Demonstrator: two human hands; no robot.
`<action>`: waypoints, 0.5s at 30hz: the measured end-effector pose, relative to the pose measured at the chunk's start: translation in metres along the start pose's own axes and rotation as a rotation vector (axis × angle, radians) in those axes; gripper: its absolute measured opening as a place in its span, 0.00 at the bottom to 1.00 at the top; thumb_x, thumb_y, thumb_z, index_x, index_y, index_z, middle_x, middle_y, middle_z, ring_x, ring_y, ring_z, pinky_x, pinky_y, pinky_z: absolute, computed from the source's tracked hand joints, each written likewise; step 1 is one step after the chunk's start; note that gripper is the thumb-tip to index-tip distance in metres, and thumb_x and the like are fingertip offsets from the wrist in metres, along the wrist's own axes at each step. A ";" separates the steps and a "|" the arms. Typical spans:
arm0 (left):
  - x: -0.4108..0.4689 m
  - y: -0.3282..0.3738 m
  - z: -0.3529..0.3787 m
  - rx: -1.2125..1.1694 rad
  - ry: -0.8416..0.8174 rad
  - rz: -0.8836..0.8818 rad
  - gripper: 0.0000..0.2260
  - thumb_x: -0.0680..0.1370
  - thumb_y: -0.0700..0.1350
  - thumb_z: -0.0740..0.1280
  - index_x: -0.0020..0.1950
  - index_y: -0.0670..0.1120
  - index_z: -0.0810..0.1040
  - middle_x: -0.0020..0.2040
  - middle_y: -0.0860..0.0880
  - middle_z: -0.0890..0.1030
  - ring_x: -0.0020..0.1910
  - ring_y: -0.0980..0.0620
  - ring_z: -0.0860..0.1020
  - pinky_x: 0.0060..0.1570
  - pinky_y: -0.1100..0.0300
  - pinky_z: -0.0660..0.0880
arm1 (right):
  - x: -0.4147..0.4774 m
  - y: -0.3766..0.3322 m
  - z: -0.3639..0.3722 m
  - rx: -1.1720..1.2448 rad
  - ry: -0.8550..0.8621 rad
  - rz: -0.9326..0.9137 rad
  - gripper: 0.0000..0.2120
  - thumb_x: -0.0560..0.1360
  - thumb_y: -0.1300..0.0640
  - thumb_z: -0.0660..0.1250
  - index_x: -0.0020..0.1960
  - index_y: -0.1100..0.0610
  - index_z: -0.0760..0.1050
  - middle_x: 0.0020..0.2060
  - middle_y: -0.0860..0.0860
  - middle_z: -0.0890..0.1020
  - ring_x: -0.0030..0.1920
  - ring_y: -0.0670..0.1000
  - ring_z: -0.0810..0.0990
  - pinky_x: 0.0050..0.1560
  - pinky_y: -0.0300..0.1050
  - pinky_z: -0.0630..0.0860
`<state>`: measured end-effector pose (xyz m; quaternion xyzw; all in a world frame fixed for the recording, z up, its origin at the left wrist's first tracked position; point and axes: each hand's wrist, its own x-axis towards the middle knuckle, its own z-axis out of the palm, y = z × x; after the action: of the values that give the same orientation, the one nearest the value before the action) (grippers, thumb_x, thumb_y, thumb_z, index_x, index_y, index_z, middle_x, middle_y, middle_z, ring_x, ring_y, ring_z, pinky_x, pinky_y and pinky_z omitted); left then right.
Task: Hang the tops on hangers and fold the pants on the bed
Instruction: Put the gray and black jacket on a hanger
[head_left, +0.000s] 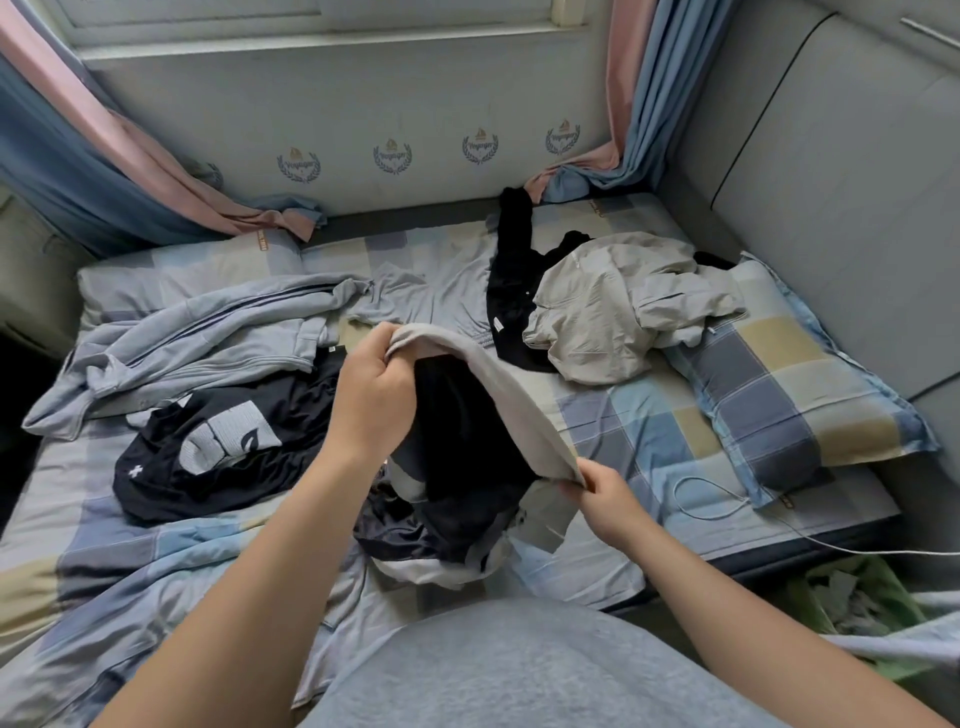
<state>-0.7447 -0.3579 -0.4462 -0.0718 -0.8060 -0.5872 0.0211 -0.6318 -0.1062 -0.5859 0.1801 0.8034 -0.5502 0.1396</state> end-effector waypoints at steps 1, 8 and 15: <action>0.003 -0.008 -0.002 0.122 -0.029 -0.045 0.09 0.79 0.41 0.58 0.39 0.44 0.70 0.30 0.54 0.69 0.30 0.55 0.66 0.31 0.59 0.64 | -0.004 -0.010 -0.004 0.082 0.029 -0.031 0.09 0.81 0.63 0.64 0.52 0.52 0.81 0.44 0.46 0.86 0.46 0.43 0.82 0.46 0.37 0.76; -0.024 -0.025 0.014 0.562 -0.541 -0.338 0.37 0.74 0.58 0.74 0.77 0.54 0.60 0.72 0.48 0.70 0.70 0.46 0.69 0.62 0.53 0.69 | -0.020 -0.099 -0.032 0.132 0.138 -0.352 0.13 0.81 0.61 0.66 0.41 0.65 0.69 0.28 0.48 0.68 0.29 0.44 0.65 0.31 0.37 0.63; -0.027 -0.006 0.051 0.241 -0.593 0.052 0.15 0.74 0.47 0.72 0.54 0.66 0.77 0.52 0.59 0.82 0.55 0.58 0.78 0.57 0.52 0.75 | -0.038 -0.162 -0.018 0.147 0.003 -0.529 0.05 0.76 0.65 0.71 0.41 0.61 0.80 0.33 0.54 0.81 0.36 0.48 0.78 0.38 0.42 0.75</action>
<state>-0.7162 -0.3143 -0.4712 -0.2573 -0.8387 -0.4400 -0.1915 -0.6696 -0.1474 -0.4285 -0.0255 0.7808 -0.6239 -0.0235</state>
